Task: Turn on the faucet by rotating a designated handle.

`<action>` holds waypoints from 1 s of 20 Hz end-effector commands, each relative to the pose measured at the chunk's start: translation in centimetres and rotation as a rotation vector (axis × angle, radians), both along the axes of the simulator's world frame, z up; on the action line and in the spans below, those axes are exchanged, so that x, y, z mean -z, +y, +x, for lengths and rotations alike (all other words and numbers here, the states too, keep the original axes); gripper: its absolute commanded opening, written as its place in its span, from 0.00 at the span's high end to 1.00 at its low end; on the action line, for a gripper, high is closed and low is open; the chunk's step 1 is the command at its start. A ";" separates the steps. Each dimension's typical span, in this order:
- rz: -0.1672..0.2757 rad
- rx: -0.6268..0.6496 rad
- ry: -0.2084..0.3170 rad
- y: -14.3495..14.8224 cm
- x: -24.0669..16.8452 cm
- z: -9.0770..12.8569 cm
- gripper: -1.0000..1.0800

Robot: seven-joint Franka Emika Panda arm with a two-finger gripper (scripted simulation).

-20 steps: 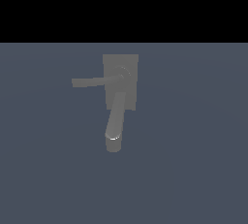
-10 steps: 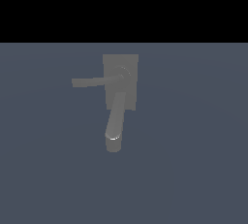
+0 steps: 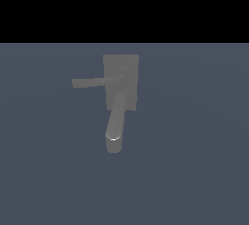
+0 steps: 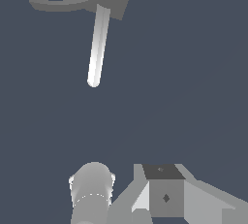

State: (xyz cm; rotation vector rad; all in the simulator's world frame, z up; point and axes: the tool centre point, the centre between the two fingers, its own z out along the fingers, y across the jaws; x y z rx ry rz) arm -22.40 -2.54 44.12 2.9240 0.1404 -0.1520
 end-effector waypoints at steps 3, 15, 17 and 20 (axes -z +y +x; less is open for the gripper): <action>-0.104 -0.040 0.040 -1.6 1.4 1.1 1.00; -0.387 -0.182 0.136 -5.0 4.7 4.6 1.00; -0.434 -0.210 0.150 -5.4 5.2 5.3 1.00; -0.501 -0.252 0.169 -6.0 5.8 6.2 1.00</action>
